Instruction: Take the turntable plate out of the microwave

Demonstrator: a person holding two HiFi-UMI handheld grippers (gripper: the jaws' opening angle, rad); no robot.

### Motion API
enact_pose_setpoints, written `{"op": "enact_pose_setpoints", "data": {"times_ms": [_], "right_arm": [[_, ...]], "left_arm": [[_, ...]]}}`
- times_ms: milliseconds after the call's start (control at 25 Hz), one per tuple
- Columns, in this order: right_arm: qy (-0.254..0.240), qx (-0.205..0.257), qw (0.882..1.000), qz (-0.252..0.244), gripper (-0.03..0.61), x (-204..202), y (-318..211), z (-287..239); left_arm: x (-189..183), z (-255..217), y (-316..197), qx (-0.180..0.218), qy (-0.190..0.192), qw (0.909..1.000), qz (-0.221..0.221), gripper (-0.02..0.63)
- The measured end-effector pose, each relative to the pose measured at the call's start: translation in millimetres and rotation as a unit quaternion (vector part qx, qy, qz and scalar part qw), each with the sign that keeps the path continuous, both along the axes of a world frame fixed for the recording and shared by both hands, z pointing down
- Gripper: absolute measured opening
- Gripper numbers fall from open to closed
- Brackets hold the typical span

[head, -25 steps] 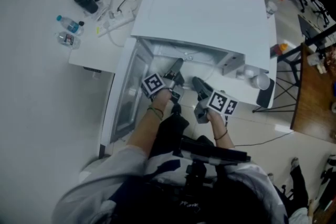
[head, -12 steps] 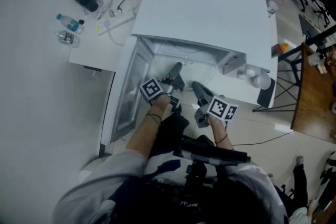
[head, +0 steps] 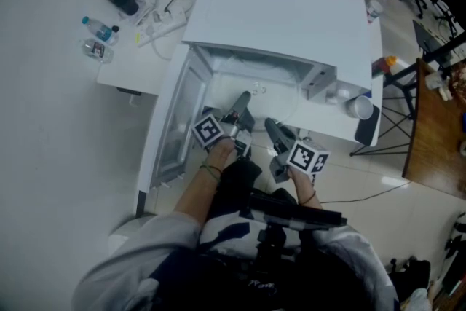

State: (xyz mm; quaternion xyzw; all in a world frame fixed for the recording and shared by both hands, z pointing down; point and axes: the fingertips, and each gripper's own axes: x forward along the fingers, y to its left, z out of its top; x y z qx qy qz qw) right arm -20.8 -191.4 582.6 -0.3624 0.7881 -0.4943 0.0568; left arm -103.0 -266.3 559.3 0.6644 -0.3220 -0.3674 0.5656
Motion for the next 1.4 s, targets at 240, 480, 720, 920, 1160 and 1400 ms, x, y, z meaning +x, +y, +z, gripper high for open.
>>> {"op": "enact_pose_setpoints", "data": {"times_ms": [240, 480, 720, 920, 1160, 1400], "right_arm": [[-0.003, 0.015, 1.0, -0.013, 0.103, 5.0, 28.5, -8.2], [0.001, 0.024, 0.999, -0.027, 0.103, 16.9, 68.1, -15.4], [0.004, 0.035, 0.999, -0.039, 0.104, 32.5, 115.7, -20.8], [0.008, 0.049, 0.998, -0.049, 0.104, 47.9, 156.1, -22.1], [0.007, 0.059, 0.996, -0.059, 0.104, 60.4, 199.8, -28.7], [0.001, 0.063, 0.996, -0.07, 0.104, 68.0, 229.4, -32.4]], "left_arm": [[2.4, -7.3, 29.2, 0.013, -0.009, 0.9998, -0.008, 0.044], [11.9, -12.5, 71.0, 0.016, -0.009, 0.9996, -0.019, 0.044], [25.1, -17.7, 120.7, 0.025, -0.011, 0.9992, -0.03, 0.044], [37.5, -25.5, 162.2, 0.041, -0.019, 0.9983, -0.037, 0.044], [49.5, -32.1, 207.5, 0.052, -0.015, 0.9974, -0.047, 0.044], [56.3, -34.9, 238.3, 0.055, -0.019, 0.9968, -0.056, 0.044]]}}
